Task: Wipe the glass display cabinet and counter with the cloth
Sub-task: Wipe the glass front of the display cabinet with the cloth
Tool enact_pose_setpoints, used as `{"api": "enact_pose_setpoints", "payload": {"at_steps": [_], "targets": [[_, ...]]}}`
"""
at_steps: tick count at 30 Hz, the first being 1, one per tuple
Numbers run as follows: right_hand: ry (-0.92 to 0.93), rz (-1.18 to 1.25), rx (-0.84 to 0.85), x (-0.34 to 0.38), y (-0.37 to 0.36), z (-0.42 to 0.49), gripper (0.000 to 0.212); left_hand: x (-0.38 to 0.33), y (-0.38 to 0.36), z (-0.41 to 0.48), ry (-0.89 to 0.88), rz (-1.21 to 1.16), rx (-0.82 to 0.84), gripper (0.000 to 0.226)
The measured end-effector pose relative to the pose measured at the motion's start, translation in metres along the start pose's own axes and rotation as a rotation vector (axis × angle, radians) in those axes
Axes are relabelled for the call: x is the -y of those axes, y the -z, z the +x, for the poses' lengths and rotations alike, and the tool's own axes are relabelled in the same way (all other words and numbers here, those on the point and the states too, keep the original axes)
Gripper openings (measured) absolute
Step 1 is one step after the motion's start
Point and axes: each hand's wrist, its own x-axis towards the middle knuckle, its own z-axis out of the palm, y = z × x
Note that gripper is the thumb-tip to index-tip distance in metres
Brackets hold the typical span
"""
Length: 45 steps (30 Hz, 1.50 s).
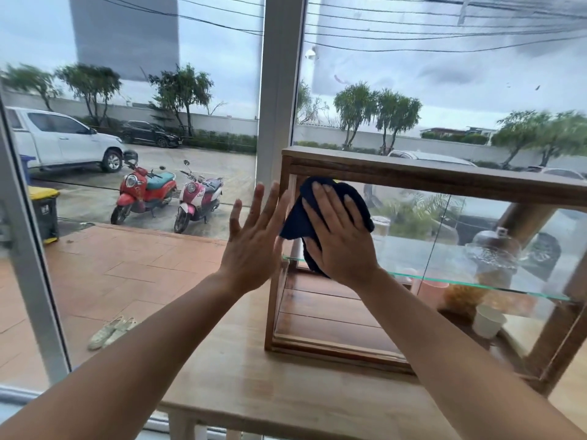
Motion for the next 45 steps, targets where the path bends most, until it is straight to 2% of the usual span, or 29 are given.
{"api": "enact_pose_setpoints", "payload": {"at_steps": [4, 8, 12, 15, 18, 20, 23, 28, 35, 38, 40, 42, 45], "targets": [[0.043, 0.028, 0.016, 0.006, -0.005, -0.007, 0.057, 0.007, 0.011, 0.004, -0.062, 0.051, -0.080, 0.074], [0.111, 0.023, 0.072, 0.018, -0.013, -0.024, 0.055, 0.004, 0.019, 0.019, -0.039, 0.082, -0.079, 0.063], [0.200, 0.020, 0.128, 0.035, -0.022, -0.068, 0.057, -0.007, 0.017, 0.015, 0.004, 0.079, -0.046, 0.065], [0.281, 0.055, 0.223, 0.053, -0.031, -0.111, 0.057, -0.013, 0.008, 0.012, 0.055, 0.061, 0.016, 0.080], [0.341, 0.124, 0.395, 0.069, -0.035, -0.149, 0.058, -0.016, -0.001, 0.010, 0.083, 0.057, 0.060, 0.100], [0.371, 0.163, 0.501, 0.078, -0.032, -0.166, 0.057, -0.018, -0.004, 0.009, 0.100, 0.029, 0.055, 0.108], [0.363, 0.159, 0.574, 0.085, -0.027, -0.172, 0.054, -0.021, -0.009, 0.007, 0.136, 0.003, 0.045, 0.110], [0.417, 0.116, 0.573, 0.062, -0.019, -0.179, 0.053, -0.023, -0.012, 0.003, 0.154, -0.001, 0.035, 0.102], [0.436, -0.007, 0.508, -0.028, 0.009, -0.246, 0.056, -0.025, -0.017, 0.000, 0.163, -0.035, 0.011, 0.102], [0.457, -0.091, 0.464, -0.051, 0.017, -0.248, 0.055, -0.025, -0.018, 0.000, 0.161, -0.048, 0.005, 0.102], [0.357, -0.131, 0.402, -0.060, 0.022, -0.233, 0.061, -0.024, -0.019, 0.000, 0.153, -0.051, 0.009, 0.103], [0.142, -0.151, 0.308, -0.072, 0.029, -0.202, 0.066, -0.024, -0.020, 0.000, 0.143, -0.058, 0.013, 0.102], [-0.160, -0.152, 0.151, -0.081, 0.036, -0.135, 0.063, -0.025, -0.022, 0.001, 0.133, -0.065, 0.024, 0.100]]}}
